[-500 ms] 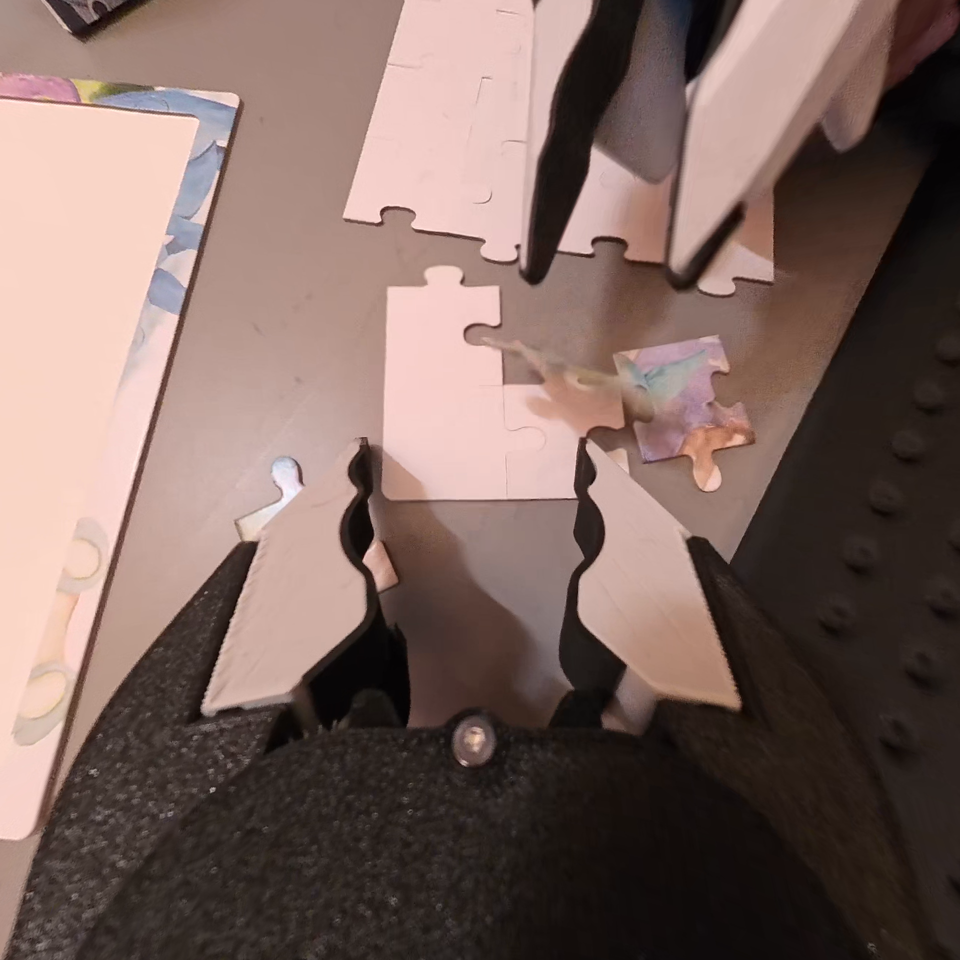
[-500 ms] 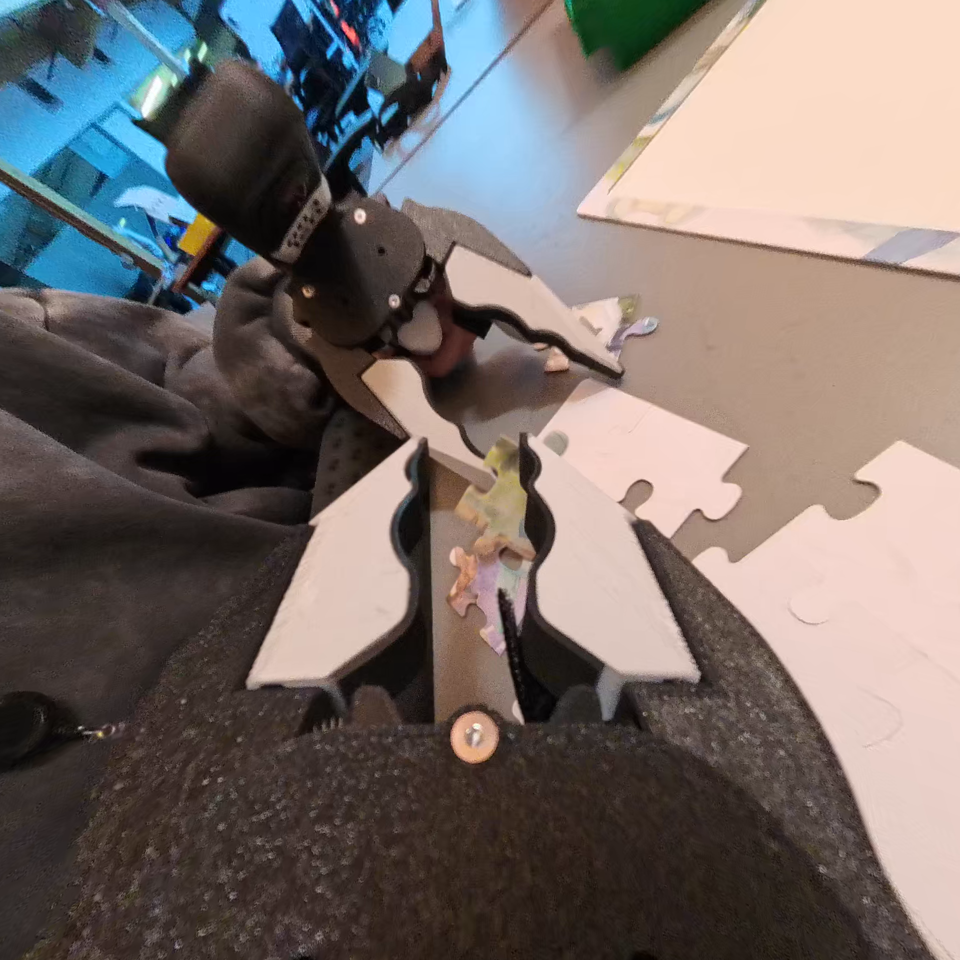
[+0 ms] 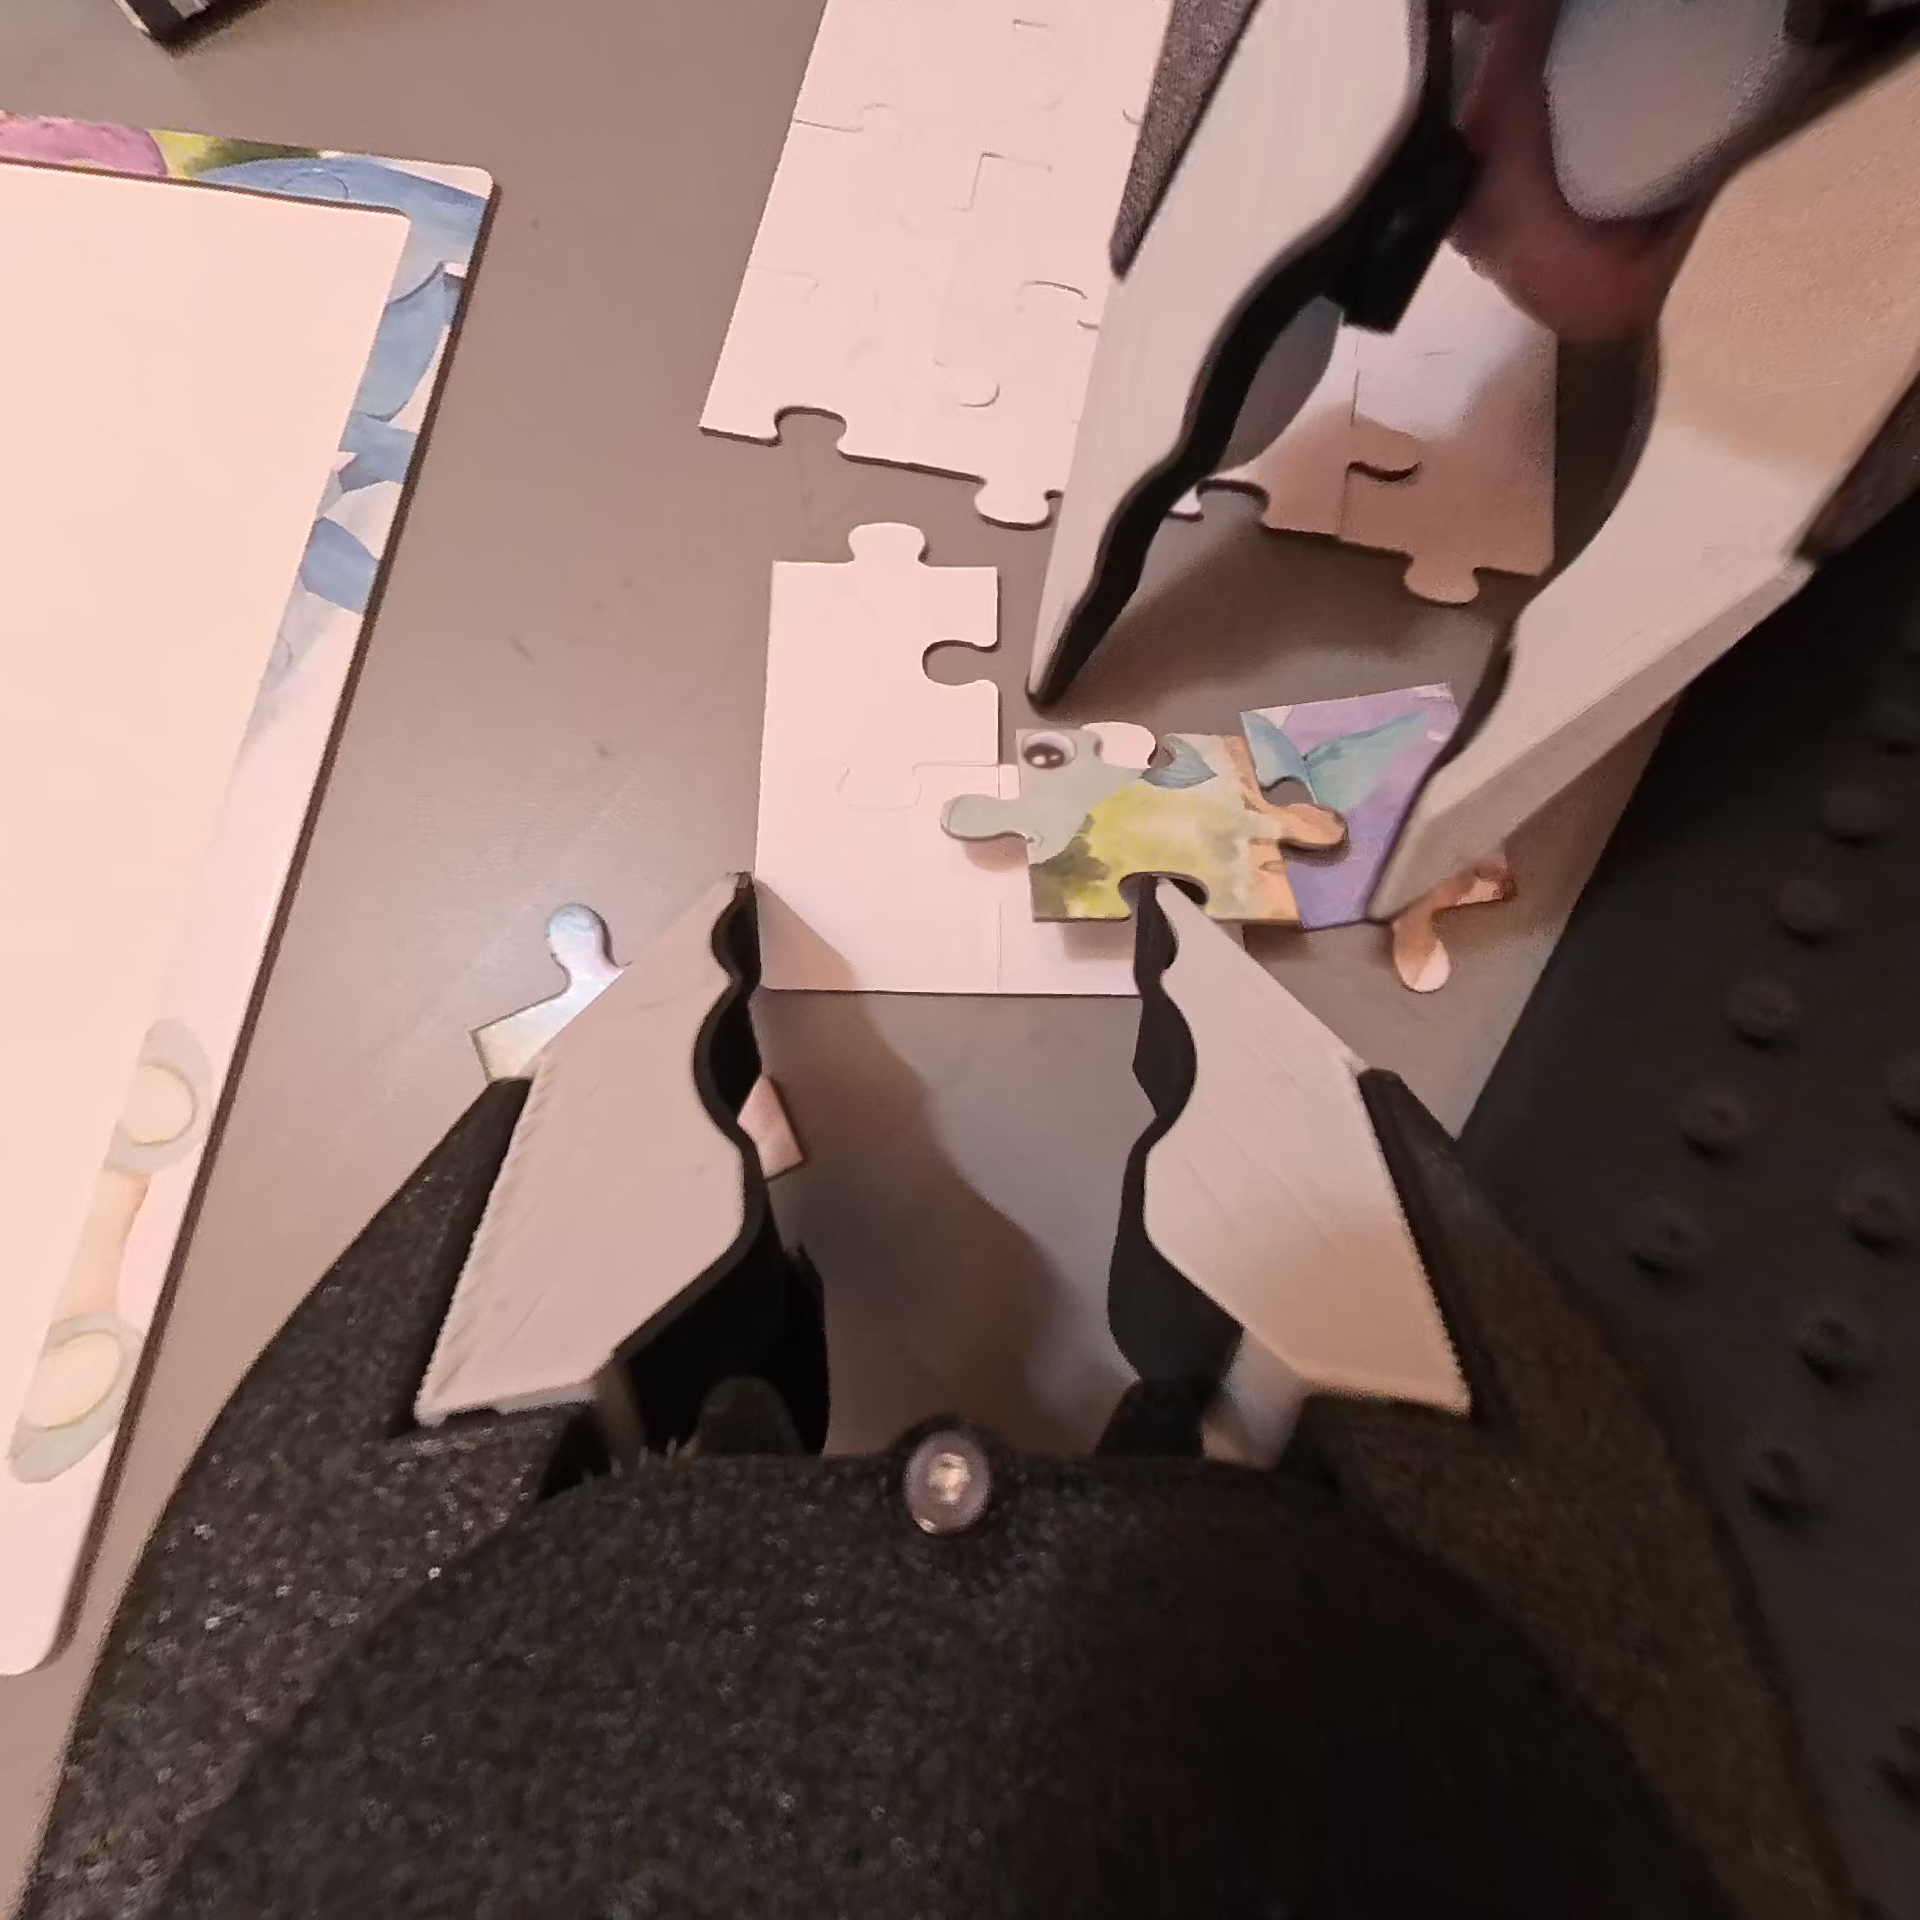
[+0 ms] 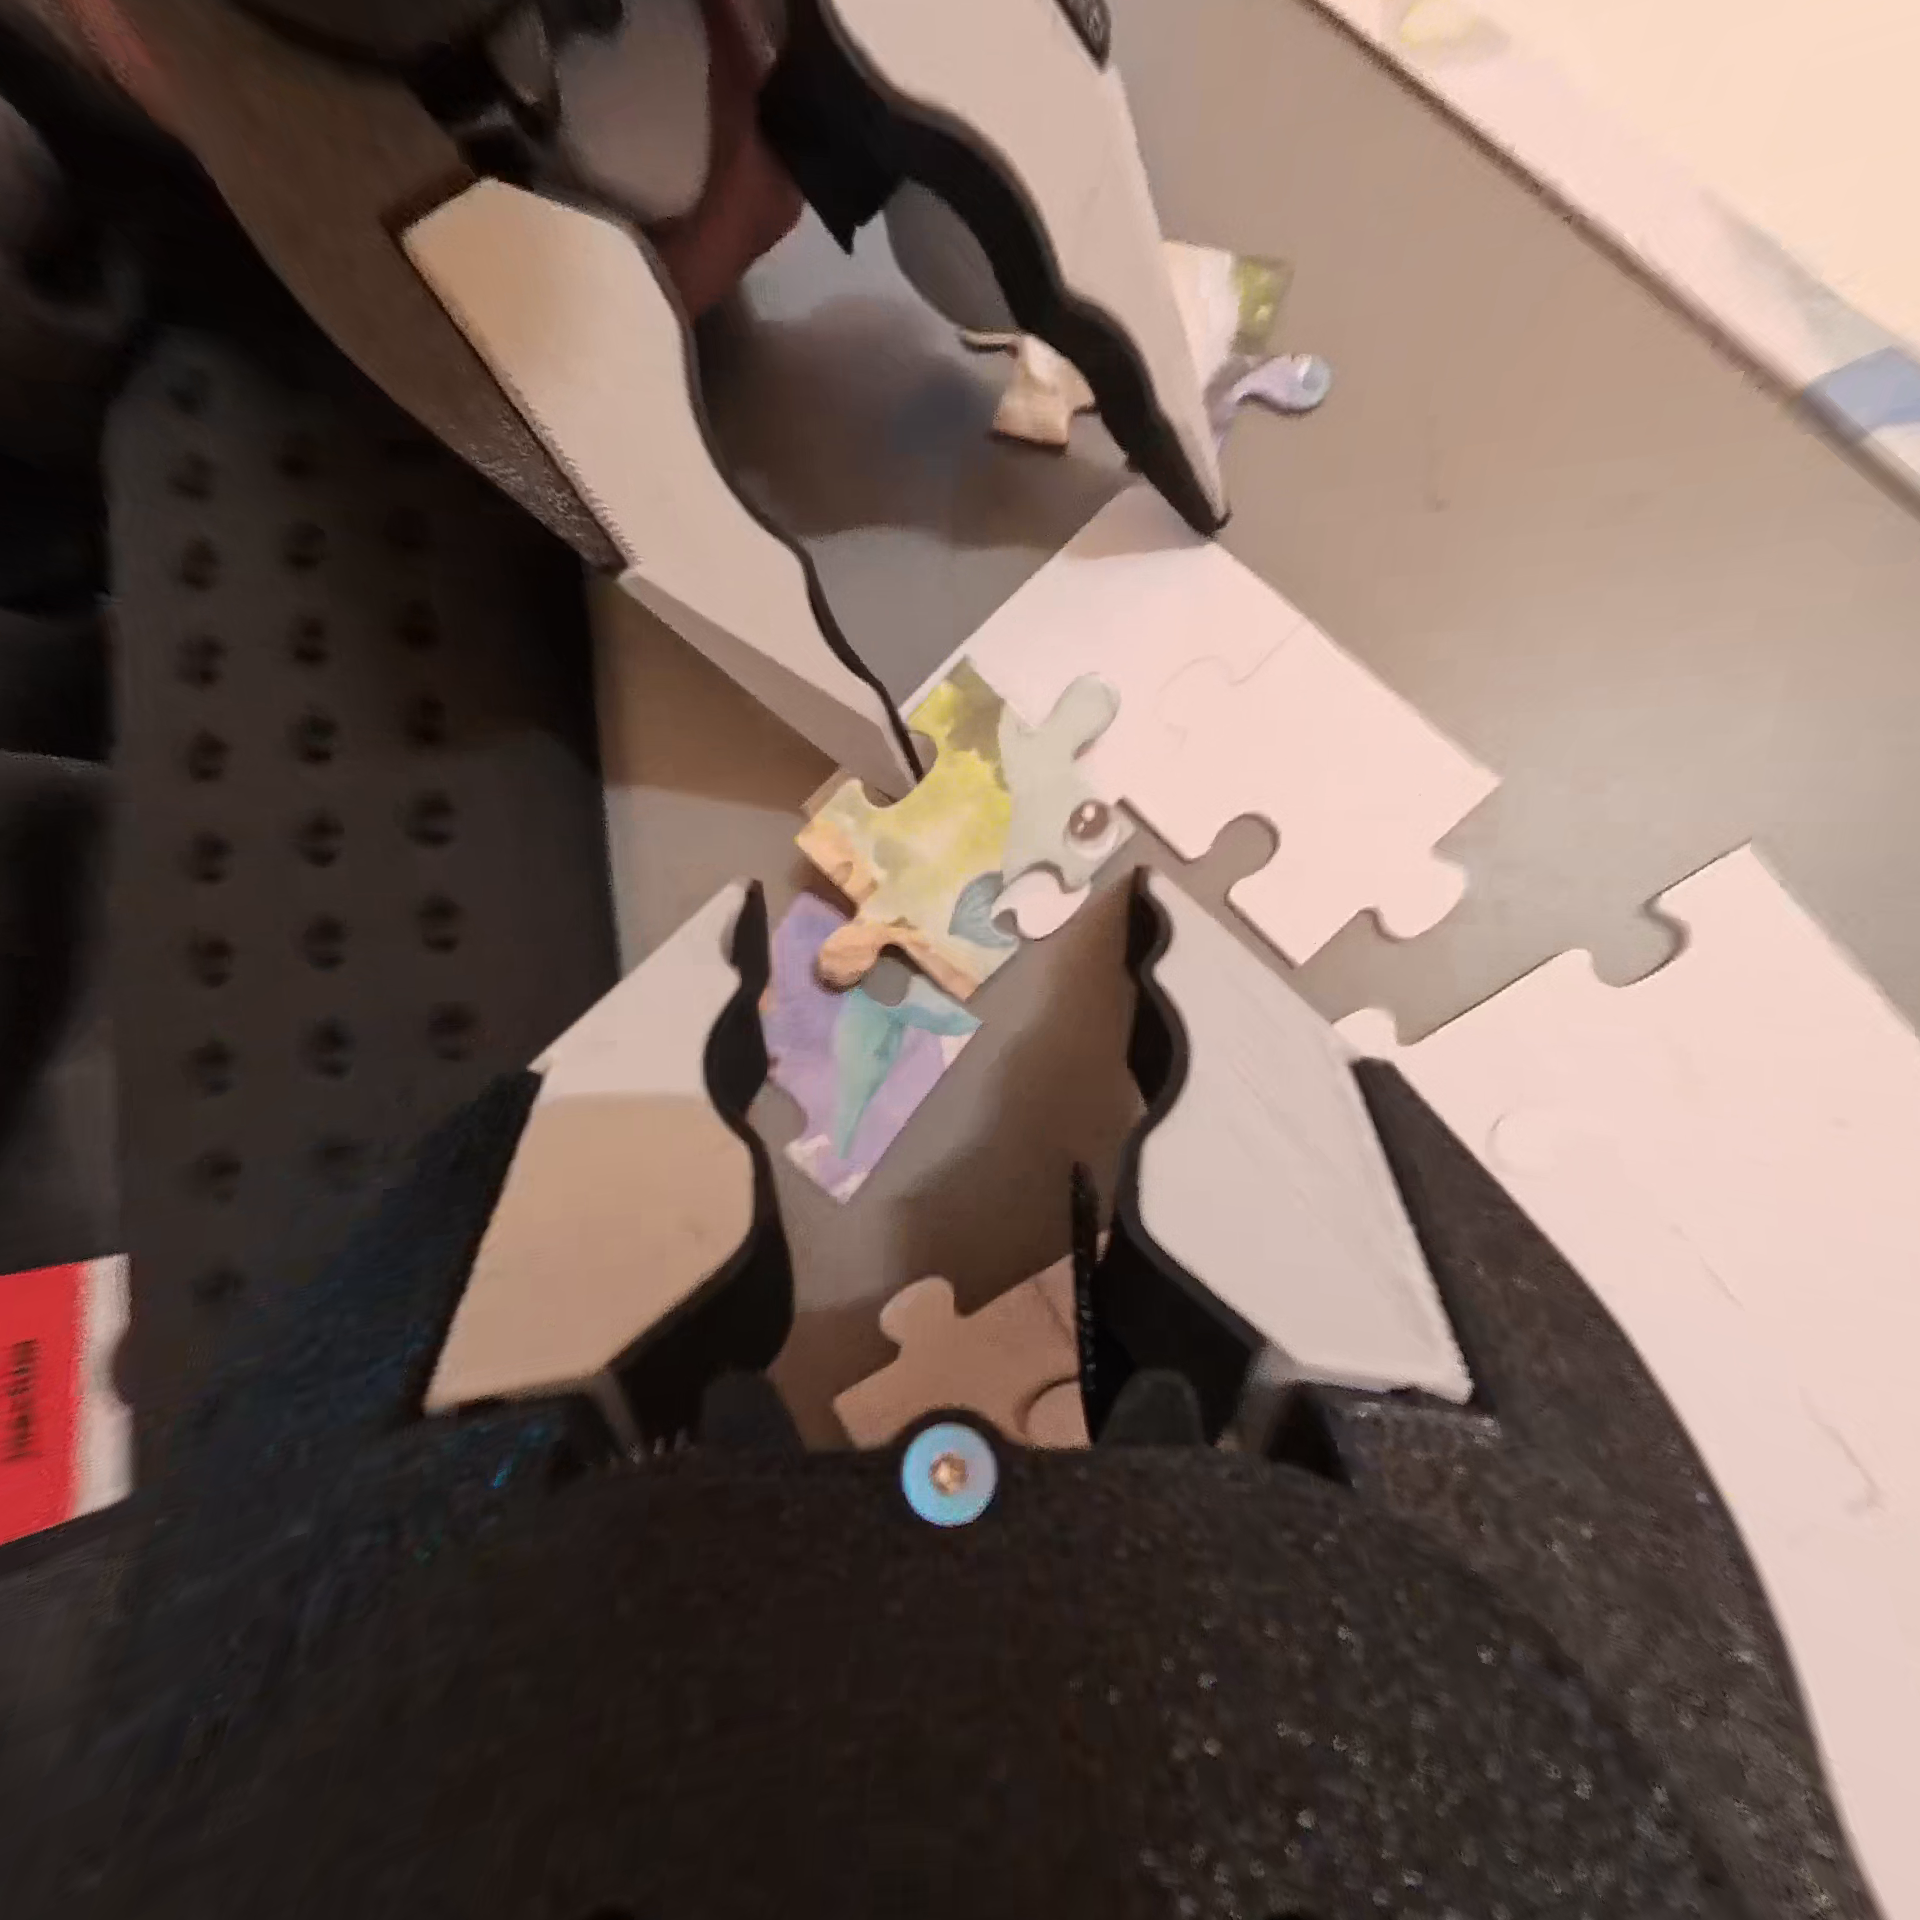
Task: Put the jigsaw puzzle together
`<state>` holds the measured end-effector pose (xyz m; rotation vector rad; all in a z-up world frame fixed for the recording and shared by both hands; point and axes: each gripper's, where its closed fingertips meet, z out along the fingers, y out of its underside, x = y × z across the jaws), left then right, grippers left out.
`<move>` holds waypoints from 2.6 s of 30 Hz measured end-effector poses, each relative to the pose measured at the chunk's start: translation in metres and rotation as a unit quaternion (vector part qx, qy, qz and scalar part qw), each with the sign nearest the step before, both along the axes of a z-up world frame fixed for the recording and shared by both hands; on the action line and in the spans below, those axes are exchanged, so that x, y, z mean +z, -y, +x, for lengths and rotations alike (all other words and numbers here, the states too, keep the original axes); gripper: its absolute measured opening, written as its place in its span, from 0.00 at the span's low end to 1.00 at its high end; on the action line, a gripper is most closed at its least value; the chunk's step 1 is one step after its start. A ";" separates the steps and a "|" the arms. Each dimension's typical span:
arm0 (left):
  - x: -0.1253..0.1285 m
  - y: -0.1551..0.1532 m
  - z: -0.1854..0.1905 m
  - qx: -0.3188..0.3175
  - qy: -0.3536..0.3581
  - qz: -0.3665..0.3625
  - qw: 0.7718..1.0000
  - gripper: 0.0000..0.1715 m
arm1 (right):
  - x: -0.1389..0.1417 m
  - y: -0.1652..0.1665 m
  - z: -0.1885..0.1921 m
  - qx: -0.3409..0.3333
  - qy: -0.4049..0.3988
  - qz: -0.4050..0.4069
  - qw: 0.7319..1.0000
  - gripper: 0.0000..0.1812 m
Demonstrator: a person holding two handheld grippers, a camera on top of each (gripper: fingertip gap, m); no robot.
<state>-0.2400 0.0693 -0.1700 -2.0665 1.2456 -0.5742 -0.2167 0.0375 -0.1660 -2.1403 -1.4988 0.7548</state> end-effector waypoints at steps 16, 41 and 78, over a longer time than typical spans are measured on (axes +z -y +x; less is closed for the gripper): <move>-0.002 0.008 0.000 -0.014 -0.042 -0.004 0.999 0.52 | 0.039 -0.042 0.105 -0.160 -0.014 0.066 0.985 0.16; 0.015 0.011 0.004 -0.055 -0.099 0.188 0.976 0.45 | 0.017 -0.047 0.008 -0.023 -0.121 -0.096 0.988 0.31; 0.027 -0.023 -0.075 0.104 0.041 -0.033 0.993 0.27 | 0.082 -0.065 0.114 -0.183 -0.183 0.020 0.966 0.00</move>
